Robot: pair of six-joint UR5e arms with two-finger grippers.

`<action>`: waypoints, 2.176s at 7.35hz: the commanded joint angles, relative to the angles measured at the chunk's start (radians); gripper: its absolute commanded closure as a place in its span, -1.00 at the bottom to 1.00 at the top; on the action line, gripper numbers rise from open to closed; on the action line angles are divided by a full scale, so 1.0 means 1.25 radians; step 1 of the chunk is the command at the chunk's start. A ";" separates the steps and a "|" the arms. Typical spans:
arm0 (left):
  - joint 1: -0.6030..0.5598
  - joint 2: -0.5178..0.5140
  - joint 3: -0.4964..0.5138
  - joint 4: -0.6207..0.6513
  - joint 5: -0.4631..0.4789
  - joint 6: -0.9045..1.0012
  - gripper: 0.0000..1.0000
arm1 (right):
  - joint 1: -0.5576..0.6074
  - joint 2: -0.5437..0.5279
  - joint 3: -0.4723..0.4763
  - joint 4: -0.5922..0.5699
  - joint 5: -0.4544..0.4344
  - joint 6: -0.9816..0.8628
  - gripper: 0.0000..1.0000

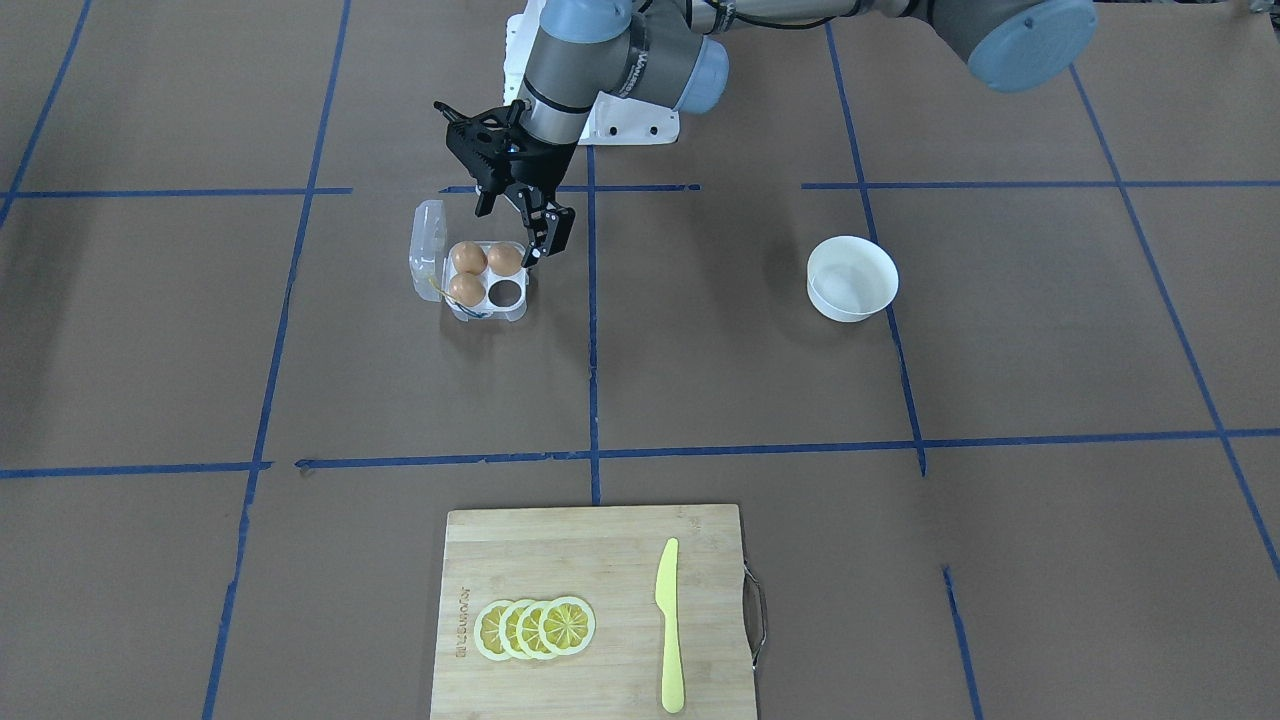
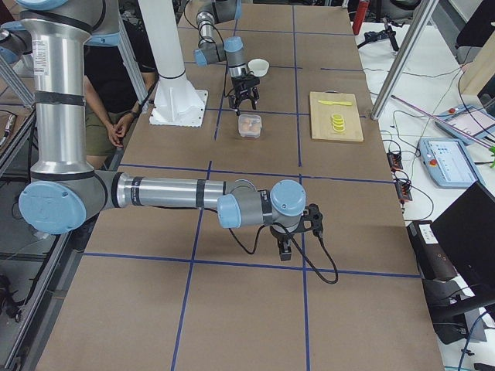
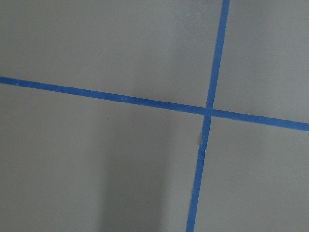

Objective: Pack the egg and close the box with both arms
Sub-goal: 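Lower the egg into the slot and open the left gripper, then withdraw the left gripper away while the right gripper approaches the box lid, then push the clear lid down over the eggs with the right gripper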

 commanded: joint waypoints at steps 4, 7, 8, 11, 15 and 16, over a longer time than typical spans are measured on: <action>-0.189 0.128 -0.138 0.145 -0.106 -0.003 -1.00 | -0.170 0.006 -0.002 0.284 0.012 0.402 -1.00; -0.366 0.229 -0.210 0.247 -0.253 0.017 -1.00 | -0.441 0.007 0.013 0.636 -0.151 0.908 -1.00; -0.404 0.260 -0.225 0.249 -0.260 0.084 -1.00 | -0.527 0.010 0.069 0.641 -0.223 1.008 -1.00; -0.500 0.319 -0.229 0.245 -0.299 0.249 -1.00 | -0.685 0.032 0.163 0.636 -0.286 1.122 -1.00; -0.529 0.322 -0.221 0.245 -0.300 0.288 -1.00 | -0.770 0.270 0.167 0.407 -0.351 1.150 -1.00; -0.534 0.327 -0.224 0.244 -0.300 0.288 -1.00 | -0.764 0.280 0.206 0.337 -0.345 1.162 -1.00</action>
